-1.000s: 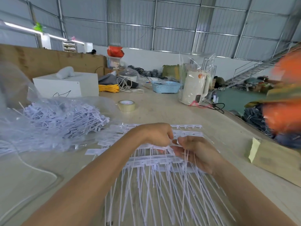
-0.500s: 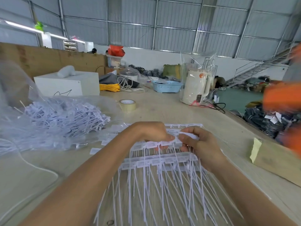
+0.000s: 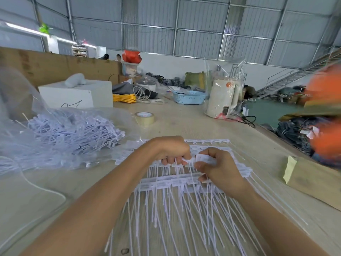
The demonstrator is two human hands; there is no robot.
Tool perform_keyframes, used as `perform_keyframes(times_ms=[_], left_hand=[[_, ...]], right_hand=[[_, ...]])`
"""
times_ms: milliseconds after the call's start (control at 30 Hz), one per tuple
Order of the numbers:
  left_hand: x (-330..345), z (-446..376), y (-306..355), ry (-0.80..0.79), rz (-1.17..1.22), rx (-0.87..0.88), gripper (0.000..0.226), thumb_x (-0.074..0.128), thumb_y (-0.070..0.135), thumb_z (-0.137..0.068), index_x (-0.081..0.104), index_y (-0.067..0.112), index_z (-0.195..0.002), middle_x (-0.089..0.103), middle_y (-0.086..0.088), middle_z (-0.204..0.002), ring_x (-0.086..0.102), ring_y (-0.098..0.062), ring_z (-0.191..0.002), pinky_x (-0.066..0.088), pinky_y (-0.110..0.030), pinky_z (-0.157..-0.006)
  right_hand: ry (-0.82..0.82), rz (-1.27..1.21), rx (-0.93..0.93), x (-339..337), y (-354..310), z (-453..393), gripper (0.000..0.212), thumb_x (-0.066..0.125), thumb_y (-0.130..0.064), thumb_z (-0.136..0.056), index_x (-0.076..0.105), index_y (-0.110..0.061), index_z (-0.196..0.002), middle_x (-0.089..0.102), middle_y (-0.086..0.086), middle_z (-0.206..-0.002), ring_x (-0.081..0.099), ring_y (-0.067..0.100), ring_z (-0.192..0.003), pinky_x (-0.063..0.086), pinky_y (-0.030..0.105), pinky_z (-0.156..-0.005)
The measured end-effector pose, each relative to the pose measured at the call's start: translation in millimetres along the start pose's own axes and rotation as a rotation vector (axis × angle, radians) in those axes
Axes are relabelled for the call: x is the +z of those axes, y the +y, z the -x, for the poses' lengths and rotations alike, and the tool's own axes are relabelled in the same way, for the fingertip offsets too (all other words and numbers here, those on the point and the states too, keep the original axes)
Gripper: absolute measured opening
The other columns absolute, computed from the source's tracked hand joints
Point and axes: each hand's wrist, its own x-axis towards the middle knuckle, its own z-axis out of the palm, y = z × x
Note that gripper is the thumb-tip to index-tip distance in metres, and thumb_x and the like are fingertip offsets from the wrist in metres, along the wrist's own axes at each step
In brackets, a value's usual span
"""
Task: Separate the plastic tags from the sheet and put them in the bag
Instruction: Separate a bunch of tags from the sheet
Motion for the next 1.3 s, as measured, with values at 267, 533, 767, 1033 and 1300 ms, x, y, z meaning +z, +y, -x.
perform_keyframes(times_ms=[267,533,767,1033,1300], left_hand=[[-14.9,5.2,-1.3,-0.17,0.139,-0.072,0.037,0.049,0.02,-0.092,0.046,0.014,-0.056,0.031,0.006,-0.04,0.016,-0.007,-0.034,0.013,-0.017,-0.038],[-25.2,28.2,13.8,-0.287,0.169,0.084,0.051,0.044,0.017,-0.094,0.051,0.016,-0.044,0.033,0.006,-0.037,0.022,-0.004,-0.031,0.015,-0.014,-0.033],[-15.0,46.0,26.9,-0.032,-0.233,0.16,0.023,0.04,-0.003,-0.086,0.061,-0.001,-0.076,0.055,-0.002,-0.055,0.043,-0.01,-0.039,0.034,-0.02,-0.045],[-4.7,33.2,27.8,0.134,-0.518,0.161,0.015,0.044,0.008,-0.092,0.055,0.011,-0.083,0.046,0.0,-0.066,0.039,-0.012,-0.052,0.033,-0.019,-0.046],[13.3,11.2,16.2,0.041,-0.169,0.314,0.034,0.053,0.003,-0.09,0.049,0.006,-0.124,0.059,-0.017,-0.108,0.055,-0.007,-0.054,0.045,-0.015,-0.05]], right_hand=[[0.129,0.046,-0.205,6.5,-9.2,6.3,0.028,0.061,0.012,-0.082,0.059,-0.014,-0.07,0.061,0.005,-0.07,0.059,0.003,-0.046,0.046,0.013,-0.044],[0.349,-0.194,0.051,-35.7,3.9,-11.6,0.01,0.065,0.001,-0.084,0.063,-0.002,-0.092,0.062,0.009,-0.075,0.06,0.014,-0.047,0.051,0.019,-0.046],[0.13,-0.713,0.228,-52.4,8.5,-22.2,0.007,0.053,0.003,-0.087,0.058,0.004,-0.083,0.058,0.008,-0.069,0.055,0.01,-0.047,0.049,0.014,-0.046],[0.003,-0.495,0.23,-33.7,4.1,-12.5,0.009,0.059,0.001,-0.085,0.061,0.007,-0.092,0.062,0.011,-0.07,0.064,0.014,-0.059,0.054,0.02,-0.052],[-0.064,-0.307,0.124,-28.0,1.2,-5.3,0.016,0.063,-0.001,-0.083,0.06,0.011,-0.094,0.067,0.021,-0.077,0.066,0.023,-0.061,0.055,0.028,-0.055]])
